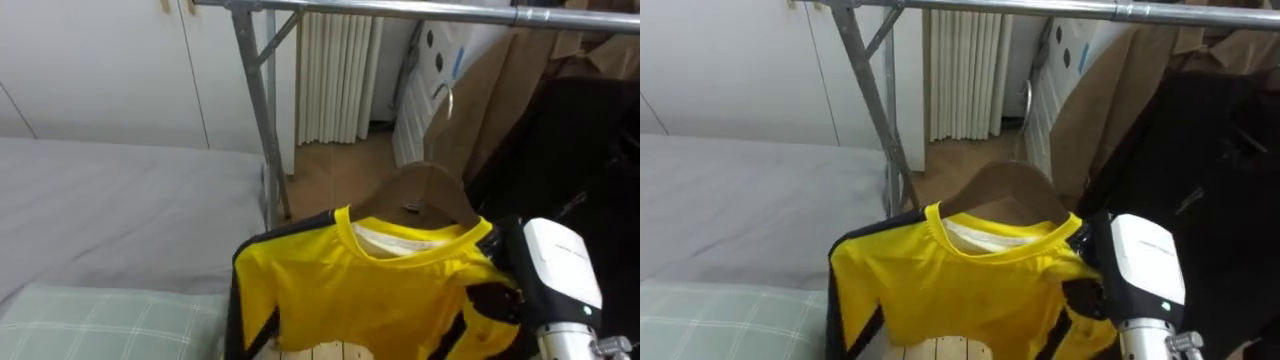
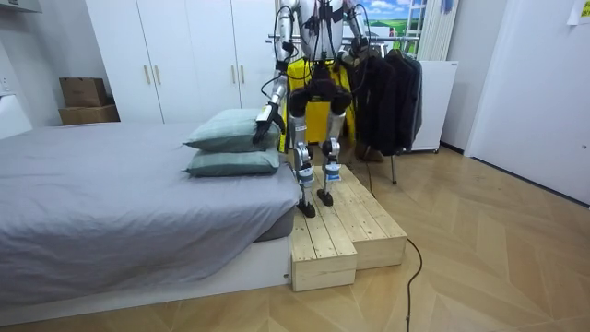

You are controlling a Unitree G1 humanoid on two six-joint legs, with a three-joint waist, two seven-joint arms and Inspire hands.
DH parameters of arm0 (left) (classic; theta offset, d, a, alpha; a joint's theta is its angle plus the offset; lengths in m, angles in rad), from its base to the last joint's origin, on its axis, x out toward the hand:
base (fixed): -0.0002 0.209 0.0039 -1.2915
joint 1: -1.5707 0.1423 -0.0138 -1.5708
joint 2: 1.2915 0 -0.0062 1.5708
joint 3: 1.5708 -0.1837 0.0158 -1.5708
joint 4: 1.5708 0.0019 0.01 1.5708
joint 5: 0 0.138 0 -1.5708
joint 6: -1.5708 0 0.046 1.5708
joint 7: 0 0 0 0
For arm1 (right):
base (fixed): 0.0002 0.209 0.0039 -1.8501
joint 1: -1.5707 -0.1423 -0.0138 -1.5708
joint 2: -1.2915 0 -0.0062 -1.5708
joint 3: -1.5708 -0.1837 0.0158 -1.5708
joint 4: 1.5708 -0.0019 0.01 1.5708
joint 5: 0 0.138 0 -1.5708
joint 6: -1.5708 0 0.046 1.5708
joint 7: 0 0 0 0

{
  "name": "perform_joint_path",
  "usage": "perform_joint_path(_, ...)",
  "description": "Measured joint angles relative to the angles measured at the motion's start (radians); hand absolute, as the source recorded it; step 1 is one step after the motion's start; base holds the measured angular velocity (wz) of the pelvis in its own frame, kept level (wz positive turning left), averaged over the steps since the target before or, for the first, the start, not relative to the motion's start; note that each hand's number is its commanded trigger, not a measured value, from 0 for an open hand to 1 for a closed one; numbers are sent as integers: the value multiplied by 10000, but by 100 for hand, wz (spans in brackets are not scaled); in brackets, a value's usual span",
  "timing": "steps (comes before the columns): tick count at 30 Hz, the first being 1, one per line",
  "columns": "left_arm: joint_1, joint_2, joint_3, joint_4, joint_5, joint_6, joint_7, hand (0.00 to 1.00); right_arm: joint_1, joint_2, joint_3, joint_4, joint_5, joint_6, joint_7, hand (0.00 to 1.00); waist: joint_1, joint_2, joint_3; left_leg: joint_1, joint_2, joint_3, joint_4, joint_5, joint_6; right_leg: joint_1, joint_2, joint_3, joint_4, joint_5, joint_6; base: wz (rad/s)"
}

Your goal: Hang clothes

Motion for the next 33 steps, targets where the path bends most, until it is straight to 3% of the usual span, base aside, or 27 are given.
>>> perform_joint_path(4, -93, 6, -26, -79, 25, 1, 1, 0, -3, 0, 14, -163, -19, 167, 265, 100, -114, 91, -19, -153, 23, -358, 17, 75, -105, 46, 26, -103, -250, 169, -128, 19)
perform_joint_path(9, -95, 3, -26, -78, 24, 1, 33, 0, -6, 17, 26, -163, 0, 270, 572, 100, -90, 222, -24, -108, 58, -466, 10, 96, -137, 163, 62, -153, -272, 184, -176, 2)
perform_joint_path(17, -165, -15, -28, -79, 14, -54, 433, 0, -290, 76, 52, -170, 62, 271, 1121, 100, -21, 184, -40, -108, 33, -614, -12, 106, -156, 209, 1, -292, -258, 148, -183, 5)
perform_joint_path(21, -156, -72, -49, -78, 15, -334, 699, 0, -399, 84, 57, -270, 34, 271, 1121, 100, 185, 74, -46, -94, 38, -703, 3, 105, -159, 311, -19, -398, -279, 120, -184, 8)
perform_joint_path(25, -153, -56, -409, -77, 15, -346, 707, 0, -455, 64, 59, -241, 60, 269, 1121, 100, 190, 21, -48, -89, 23, -857, 12, 112, -168, 351, -67, -558, -290, 108, -195, 13)
perform_joint_path(33, -135, 21, -407, -129, 20, -345, 666, 0, -533, 46, 48, -236, 55, 267, 1130, 100, 171, 10, -57, -111, 25, -1031, 20, 118, -171, 386, -91, -718, -310, 88, -213, 4)
